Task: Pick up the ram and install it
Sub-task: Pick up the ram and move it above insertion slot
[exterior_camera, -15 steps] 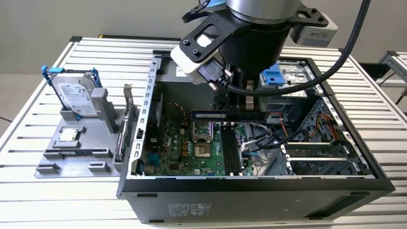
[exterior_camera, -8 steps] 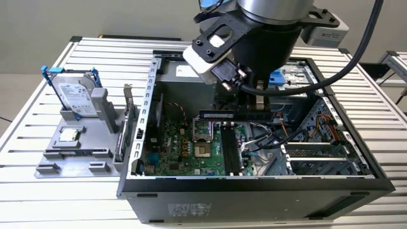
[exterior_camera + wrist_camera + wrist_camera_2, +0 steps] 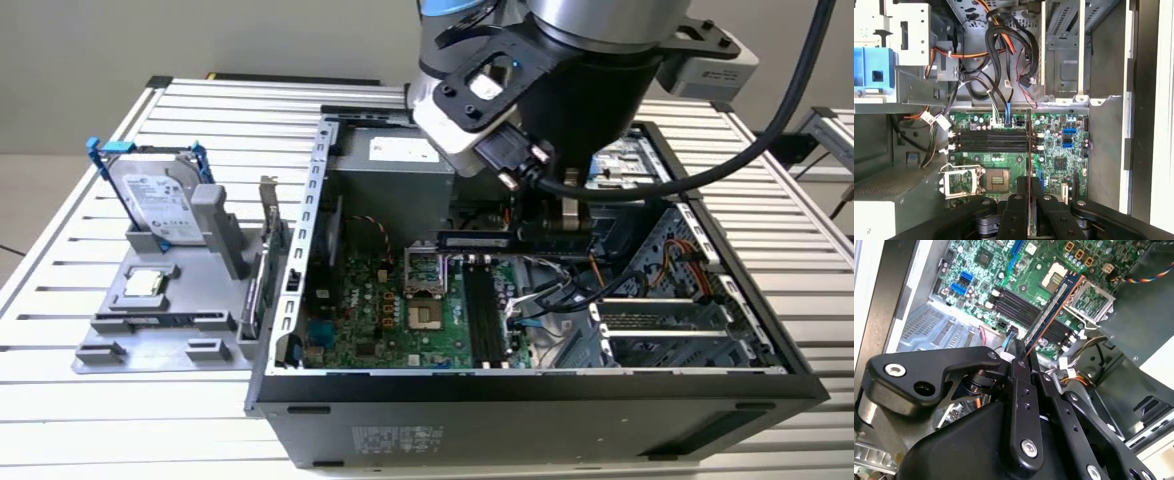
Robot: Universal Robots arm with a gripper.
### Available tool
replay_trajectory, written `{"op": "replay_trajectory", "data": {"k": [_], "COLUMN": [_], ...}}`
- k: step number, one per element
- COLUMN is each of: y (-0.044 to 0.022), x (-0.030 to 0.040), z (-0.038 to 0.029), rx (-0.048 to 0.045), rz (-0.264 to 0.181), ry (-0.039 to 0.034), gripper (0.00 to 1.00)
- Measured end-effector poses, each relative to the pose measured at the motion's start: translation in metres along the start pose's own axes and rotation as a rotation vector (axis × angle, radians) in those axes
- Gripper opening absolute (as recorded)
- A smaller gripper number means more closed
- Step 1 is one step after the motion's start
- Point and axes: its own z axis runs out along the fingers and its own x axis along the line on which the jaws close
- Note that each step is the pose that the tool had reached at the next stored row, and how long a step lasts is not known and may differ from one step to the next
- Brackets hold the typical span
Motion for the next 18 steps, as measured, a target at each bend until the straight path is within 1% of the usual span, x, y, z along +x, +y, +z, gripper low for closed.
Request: {"op": "replay_trajectory", "data": {"k": [11, 18], "y": [0.0206, 0.0282], "x": [0.0014, 0.0038], "z": [0.0004, 0.0005], "rx": [0.0000, 0.0000], "rz": [0.015, 0.023], "ry": [-0.0005, -0.0013], "gripper": [0.00, 0.00]}}
